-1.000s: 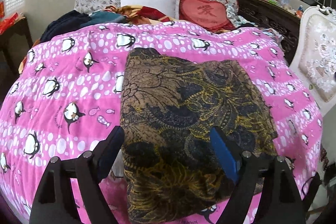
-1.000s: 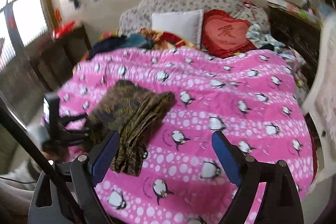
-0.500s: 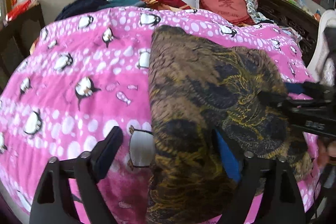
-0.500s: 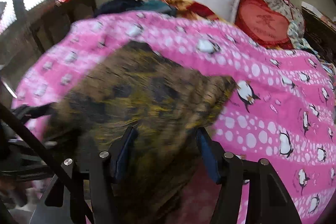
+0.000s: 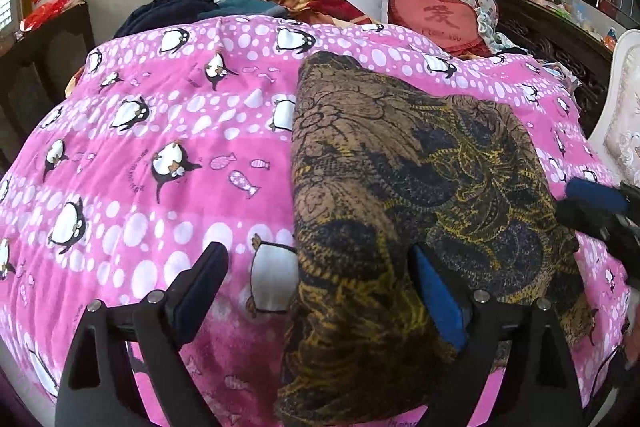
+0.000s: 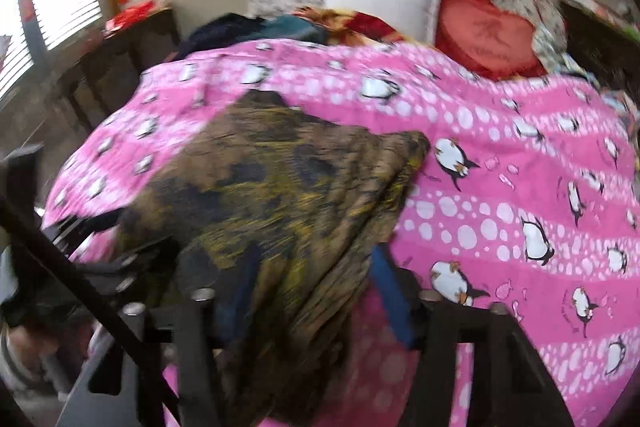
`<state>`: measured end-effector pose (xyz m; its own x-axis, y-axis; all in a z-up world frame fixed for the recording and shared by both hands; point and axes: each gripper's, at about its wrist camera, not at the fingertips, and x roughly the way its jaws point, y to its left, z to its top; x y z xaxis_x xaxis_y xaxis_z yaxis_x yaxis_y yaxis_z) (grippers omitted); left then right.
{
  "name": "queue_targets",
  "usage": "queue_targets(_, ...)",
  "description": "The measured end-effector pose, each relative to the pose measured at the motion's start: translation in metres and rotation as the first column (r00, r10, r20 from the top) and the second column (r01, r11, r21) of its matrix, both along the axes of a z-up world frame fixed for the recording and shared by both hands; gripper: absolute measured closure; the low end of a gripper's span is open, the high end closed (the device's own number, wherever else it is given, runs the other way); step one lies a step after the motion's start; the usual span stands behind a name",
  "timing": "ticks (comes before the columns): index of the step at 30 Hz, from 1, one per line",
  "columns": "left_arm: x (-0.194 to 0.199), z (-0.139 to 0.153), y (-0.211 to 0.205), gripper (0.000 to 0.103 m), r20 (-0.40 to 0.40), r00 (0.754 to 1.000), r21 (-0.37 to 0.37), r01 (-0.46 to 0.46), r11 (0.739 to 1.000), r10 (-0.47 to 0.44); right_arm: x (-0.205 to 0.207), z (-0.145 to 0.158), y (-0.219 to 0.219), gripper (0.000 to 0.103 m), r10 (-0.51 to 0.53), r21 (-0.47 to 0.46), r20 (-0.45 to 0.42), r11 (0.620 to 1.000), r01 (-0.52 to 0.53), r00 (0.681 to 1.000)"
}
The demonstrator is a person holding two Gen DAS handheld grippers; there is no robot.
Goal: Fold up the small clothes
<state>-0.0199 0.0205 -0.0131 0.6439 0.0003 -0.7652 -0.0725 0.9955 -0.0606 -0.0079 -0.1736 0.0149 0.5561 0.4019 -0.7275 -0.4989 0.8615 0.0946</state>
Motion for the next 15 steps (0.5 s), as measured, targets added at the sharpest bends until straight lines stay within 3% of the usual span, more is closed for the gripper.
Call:
queue_targets(2, 0.000, -0.003, 0.000, 0.012, -0.005, 1.000, -0.007, -0.003, 1.000, 0.003, -0.014, -0.004, 0.005, 0.064, 0.044, -0.010, -0.007, 0.999, -0.044, 0.999)
queue_targets(6, 0.002, -0.006, 0.000, 0.011, -0.003, 1.000, -0.025, -0.009, 1.000, 0.008, -0.019, -0.039, 0.009, 0.064, 0.041, -0.096, -0.044, 0.994, -0.046, 0.998)
queue_targets(8, 0.001, -0.006, -0.002, 0.011, 0.003, 1.000, -0.012, -0.014, 1.000, 0.014, -0.018, -0.050, 0.003, 0.064, 0.022, -0.076, -0.063, 0.997, -0.026, 0.998)
queue_targets(13, -0.002, -0.002, -0.005, 0.011, 0.026, 0.999, 0.022, -0.043, 0.999, 0.042, -0.024, -0.028, 0.002, 0.063, -0.012, -0.058, -0.038, 0.998, 0.010, 0.999)
queue_targets(15, -0.005, 0.003, -0.008, 0.011, 0.043, 0.998, 0.038, -0.056, 0.998, 0.054, -0.028, -0.018, 0.003, 0.056, -0.037, -0.057, -0.005, 0.998, 0.036, 0.999)
